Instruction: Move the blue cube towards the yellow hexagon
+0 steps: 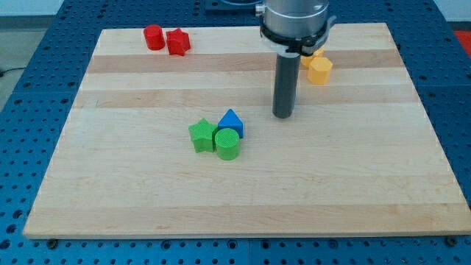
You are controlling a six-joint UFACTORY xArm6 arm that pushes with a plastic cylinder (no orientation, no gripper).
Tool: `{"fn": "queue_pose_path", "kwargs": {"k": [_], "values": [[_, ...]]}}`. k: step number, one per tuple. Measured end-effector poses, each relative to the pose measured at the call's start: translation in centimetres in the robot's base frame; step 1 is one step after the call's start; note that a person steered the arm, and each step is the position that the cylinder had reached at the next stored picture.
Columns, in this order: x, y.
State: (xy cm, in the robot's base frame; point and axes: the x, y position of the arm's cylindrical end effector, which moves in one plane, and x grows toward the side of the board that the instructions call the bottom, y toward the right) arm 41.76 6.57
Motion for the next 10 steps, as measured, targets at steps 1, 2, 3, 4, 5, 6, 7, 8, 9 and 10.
{"fn": "queue_pose_path", "kwargs": {"k": [1, 2, 3, 4, 5, 6, 7, 8, 9, 10], "values": [[-0.5, -0.7], [-0.5, -4.4], [-0.5, -3.3], [-0.6, -2.4], [-0.8, -5.2], [-2.6, -5.4], [-3.1, -4.3], [-3.1, -2.7], [-3.4, -1.2], [-3.6, 0.4]]}}
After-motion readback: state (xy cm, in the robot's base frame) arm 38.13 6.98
